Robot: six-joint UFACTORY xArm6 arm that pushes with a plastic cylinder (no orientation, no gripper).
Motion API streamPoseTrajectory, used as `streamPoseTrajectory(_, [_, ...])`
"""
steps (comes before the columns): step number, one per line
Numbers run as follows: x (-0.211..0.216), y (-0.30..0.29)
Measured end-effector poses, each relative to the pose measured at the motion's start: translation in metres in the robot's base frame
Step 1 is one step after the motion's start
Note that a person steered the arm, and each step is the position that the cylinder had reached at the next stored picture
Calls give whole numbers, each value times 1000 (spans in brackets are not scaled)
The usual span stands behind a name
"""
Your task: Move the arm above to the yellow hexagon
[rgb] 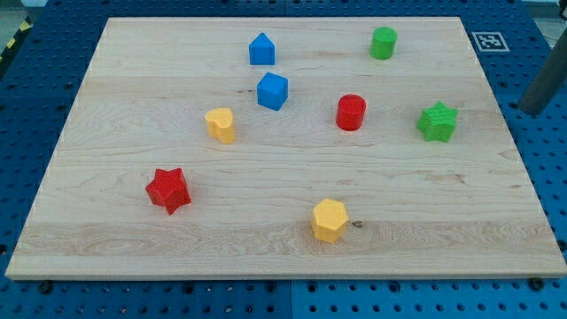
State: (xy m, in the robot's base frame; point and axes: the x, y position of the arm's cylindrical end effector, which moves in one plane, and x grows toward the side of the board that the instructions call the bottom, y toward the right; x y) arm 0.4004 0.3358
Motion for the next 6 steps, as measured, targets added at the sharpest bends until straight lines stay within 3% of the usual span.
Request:
streamPoseTrajectory(1, [2, 0])
streamPoseTrajectory(4, [67, 0])
streamPoseTrajectory(6, [81, -2])
